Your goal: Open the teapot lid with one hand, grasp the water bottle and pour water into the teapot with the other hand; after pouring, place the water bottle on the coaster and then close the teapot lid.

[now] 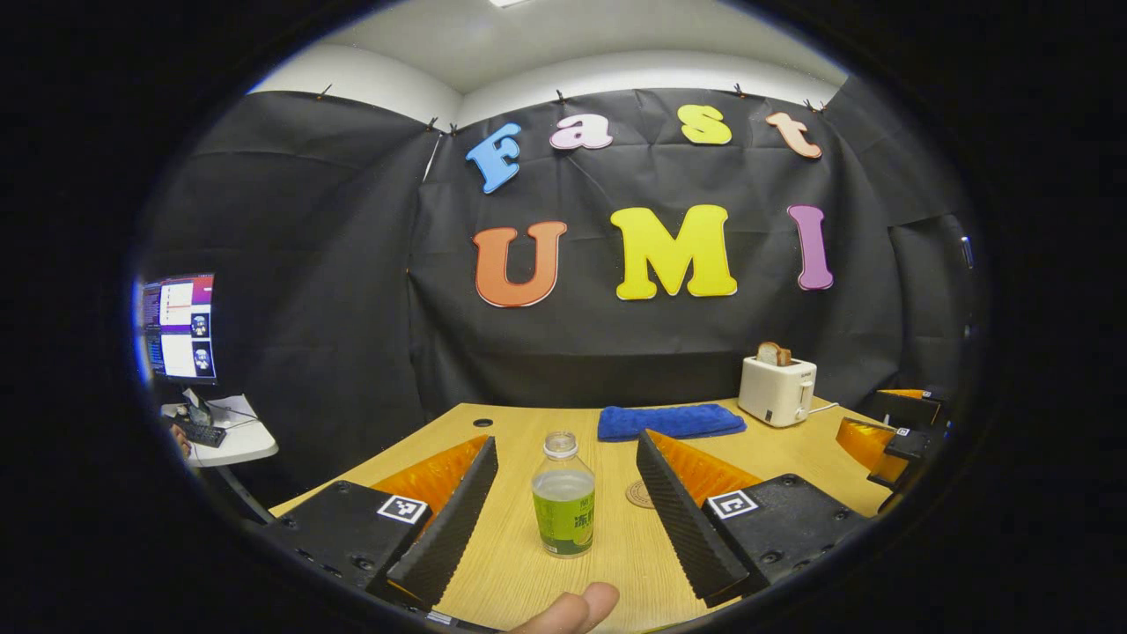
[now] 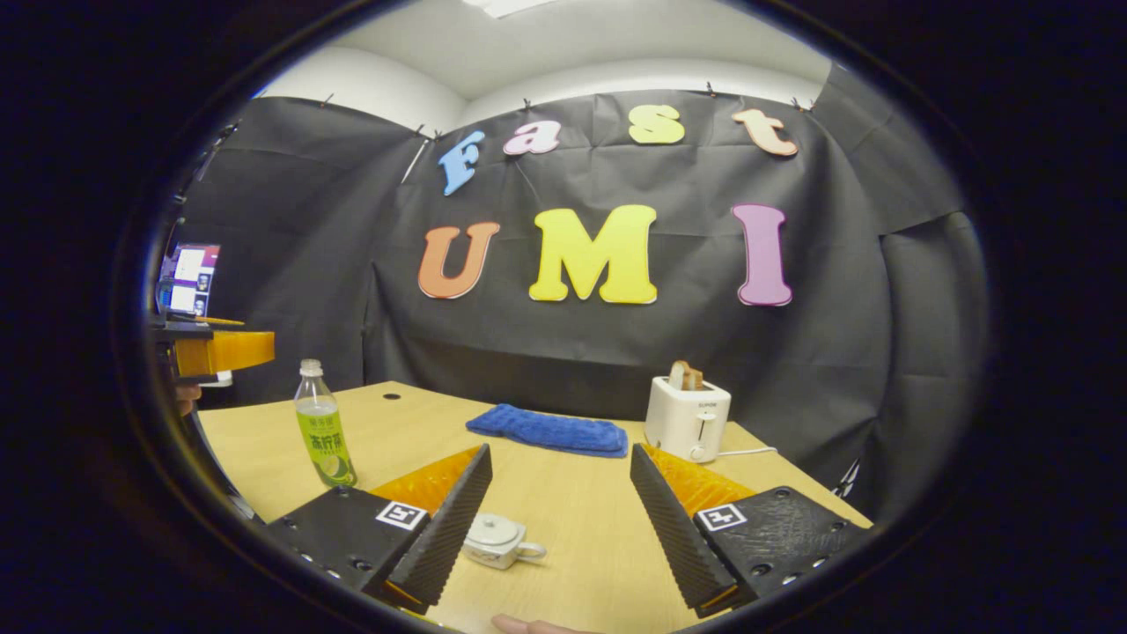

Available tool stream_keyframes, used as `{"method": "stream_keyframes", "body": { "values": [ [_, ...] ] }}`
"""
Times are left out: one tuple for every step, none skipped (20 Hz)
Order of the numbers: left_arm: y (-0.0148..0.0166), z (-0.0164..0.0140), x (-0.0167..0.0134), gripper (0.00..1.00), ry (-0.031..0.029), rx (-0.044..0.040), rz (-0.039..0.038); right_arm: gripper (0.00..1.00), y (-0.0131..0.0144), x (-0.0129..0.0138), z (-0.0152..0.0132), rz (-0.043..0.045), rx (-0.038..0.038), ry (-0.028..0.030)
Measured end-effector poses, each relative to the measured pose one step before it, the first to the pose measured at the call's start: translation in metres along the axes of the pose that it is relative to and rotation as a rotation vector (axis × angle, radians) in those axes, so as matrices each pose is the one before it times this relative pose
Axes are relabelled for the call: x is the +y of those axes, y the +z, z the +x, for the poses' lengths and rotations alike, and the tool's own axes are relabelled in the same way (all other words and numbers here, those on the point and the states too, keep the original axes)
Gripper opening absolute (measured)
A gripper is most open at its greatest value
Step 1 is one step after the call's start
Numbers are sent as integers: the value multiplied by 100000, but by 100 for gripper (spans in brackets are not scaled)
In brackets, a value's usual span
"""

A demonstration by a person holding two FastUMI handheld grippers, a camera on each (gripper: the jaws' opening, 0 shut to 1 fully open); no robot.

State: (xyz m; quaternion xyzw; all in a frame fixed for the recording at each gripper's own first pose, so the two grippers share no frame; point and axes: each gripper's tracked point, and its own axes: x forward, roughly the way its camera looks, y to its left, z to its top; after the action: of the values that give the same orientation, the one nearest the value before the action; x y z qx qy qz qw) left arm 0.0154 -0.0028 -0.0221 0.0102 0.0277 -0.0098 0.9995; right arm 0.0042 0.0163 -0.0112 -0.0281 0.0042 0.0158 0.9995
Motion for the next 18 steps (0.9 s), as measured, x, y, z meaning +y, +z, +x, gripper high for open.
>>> {"method": "stream_keyframes", "body": {
  "values": [
    [-184, 29, 165, 99, 481, 496, 88, 95, -9, 218, 168, 886, 78, 761],
    [-57, 3, 153, 99, 593, 370, 81, 95, -257, 303, 186, 1159, -125, 1118],
    [-60, 64, 101, 100, 302, 180, -90, 97, -104, 288, 360, 1538, -266, 766],
    [-61, 106, -9, 99, 18, 173, -295, 97, -381, 374, 379, 1538, -287, 1209],
    [-171, 121, 67, 99, -30, 219, -464, 97, -339, 466, 415, 1605, -1028, 1823],
    [-92, 48, 48, 99, -16, 377, -417, 95, -285, 529, 549, 1540, -1306, 1877],
    [-106, -34, 10, 99, -100, 145, -269, 95, -428, 557, 537, 679, -952, 1880],
    [14, 43, 108, 99, 98, 84, -225, 95, -838, 165, 595, 321, 546, 208],
    [-74, 118, 109, 99, 310, 131, -334, 95, -1025, 56, 554, 118, 2121, -340],
    [-68, -6, 76, 99, 234, 156, -428, 95, -1000, 511, 626, -148, 1908, 557],
    [-118, 152, -86, 99, -47, 334, -265, 95, -880, 317, 649, -734, 1642, 183],
    [-183, 150, -19, 99, -114, 562, 7, 95, -1004, 314, 582, -1180, 1871, 185],
    [-156, 24, -42, 99, -86, 484, 304, 93, -1015, 469, 560, -1376, 1938, 807],
    [-110, 18, 110, 99, 355, 396, 628, 86, -782, 600, 442, -735, 1507, 2037],
    [-247, 120, 169, 96, 572, 762, 1031, 81, -647, 672, 392, 492, 1565, 2317],
    [-120, 22, 59, 99, 260, 398, 1044, 67, -732, 99, 181, 1212, 1815, 948],
    [24, 56, -13, 99, 50, 182, 660, 62, -548, 158, 185, 1397, 1532, 907],
    [-73, 36, -4, 99, -116, 141, 271, 55, -524, 155, 201, 856, 1792, 685]
  ]
}}
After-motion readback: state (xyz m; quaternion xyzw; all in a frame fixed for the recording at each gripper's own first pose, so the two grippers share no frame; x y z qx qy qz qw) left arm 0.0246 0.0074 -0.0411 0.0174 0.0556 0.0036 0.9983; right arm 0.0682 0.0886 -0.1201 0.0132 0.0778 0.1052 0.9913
